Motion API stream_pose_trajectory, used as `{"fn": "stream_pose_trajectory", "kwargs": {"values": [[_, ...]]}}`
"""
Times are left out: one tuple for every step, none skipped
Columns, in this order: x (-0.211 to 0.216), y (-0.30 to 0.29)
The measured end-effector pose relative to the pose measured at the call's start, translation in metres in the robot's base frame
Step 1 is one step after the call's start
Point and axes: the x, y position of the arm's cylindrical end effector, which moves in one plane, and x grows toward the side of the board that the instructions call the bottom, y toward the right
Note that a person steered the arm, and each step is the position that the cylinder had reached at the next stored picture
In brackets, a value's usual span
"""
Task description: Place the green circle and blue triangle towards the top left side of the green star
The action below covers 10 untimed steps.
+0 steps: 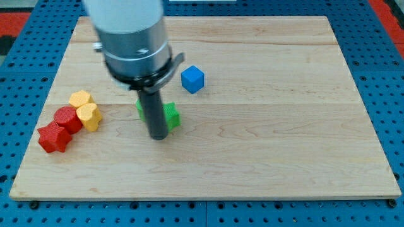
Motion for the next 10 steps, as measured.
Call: {"fn": "stream_pose_trajectory", "kwargs": {"values": [[-0.032, 0.021], [0.015, 0.051], [0.054, 0.026], [0.039, -0.053], [-0.001, -0.053], [-0.044, -0.052], [-0.068, -0.042], [-0.071, -0.022], [-0.061, -0.087], [-0.121, -0.123]]}}
